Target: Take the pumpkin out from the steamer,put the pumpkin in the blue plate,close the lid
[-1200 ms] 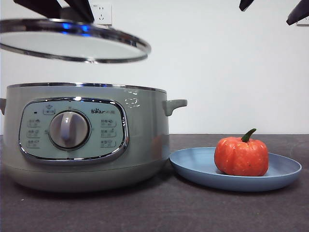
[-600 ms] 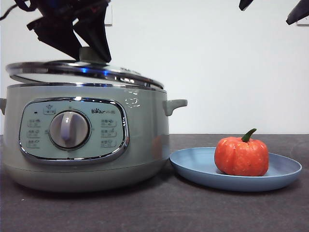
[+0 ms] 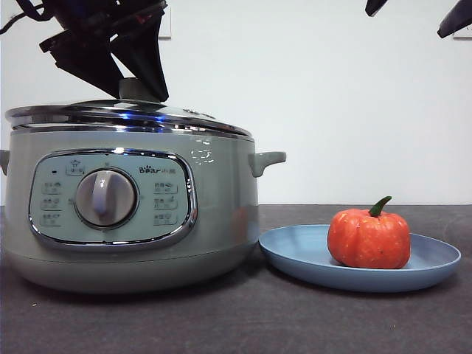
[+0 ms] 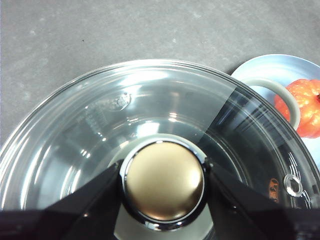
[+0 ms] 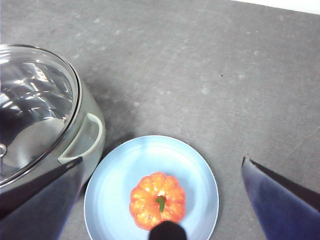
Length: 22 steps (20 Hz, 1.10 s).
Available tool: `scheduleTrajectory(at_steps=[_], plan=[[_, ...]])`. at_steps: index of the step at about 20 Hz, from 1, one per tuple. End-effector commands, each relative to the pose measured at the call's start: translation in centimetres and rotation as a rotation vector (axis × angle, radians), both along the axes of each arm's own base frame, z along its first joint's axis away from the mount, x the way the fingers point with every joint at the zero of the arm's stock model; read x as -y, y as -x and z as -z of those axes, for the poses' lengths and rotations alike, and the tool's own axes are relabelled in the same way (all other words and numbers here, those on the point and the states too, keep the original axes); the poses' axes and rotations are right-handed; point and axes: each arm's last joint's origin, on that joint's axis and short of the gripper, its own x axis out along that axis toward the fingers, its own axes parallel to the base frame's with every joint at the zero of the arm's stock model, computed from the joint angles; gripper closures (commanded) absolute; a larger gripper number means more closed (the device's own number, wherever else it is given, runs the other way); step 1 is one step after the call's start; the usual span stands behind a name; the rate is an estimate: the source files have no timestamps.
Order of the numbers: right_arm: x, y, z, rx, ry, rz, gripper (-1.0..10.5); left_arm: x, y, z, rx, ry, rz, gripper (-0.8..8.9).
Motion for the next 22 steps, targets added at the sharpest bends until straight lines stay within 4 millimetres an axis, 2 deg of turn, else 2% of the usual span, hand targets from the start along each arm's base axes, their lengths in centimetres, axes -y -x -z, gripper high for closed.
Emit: scheduleTrajectory(at_steps=[1,9,15,18,19,20,21,22], plan=[[0.0,0.0,0.1,-0.002,-0.005,0.007,3.5,0.1,0.1,-0.5,0.021,0.012,0.013,8.22],[0.0,0.0,0.1,-0.007,-0.003,0.007,3.5,0.3,-0.3,-0.7,0.076,0.048,0.011,8.22],[0.1,0.1,0.3,-0.025,0.005,0.007,3.5,0.3,0.4,2.3,-0.005,0.006,0.023,8.22],[0.1,0.1,0.3,-0.025,0.005,0.007,3.5,0.2,0.6,2.6,-0.028,-0.009,0.021,8.12],[0.1,0.1,0.3,-0.025,0.005,0.007,3.5,0.2,0.6,2.6,-0.027,-0.009,0.021,7.83],[0.1,0.1,0.3,-0.024,0.006,0.007,3.5,0.2,0.6,2.6,-0.023,-0.008,0.02,6.59],[0.1,0.1,0.3,-0.024,0.006,0.007,3.5,0.3,0.5,2.5,-0.014,-0.004,0.017,4.29],[0.1,0.1,0.3,-0.025,0.005,0.007,3.5,0.3,0.5,2.5,-0.006,0.0,0.017,2.87]])
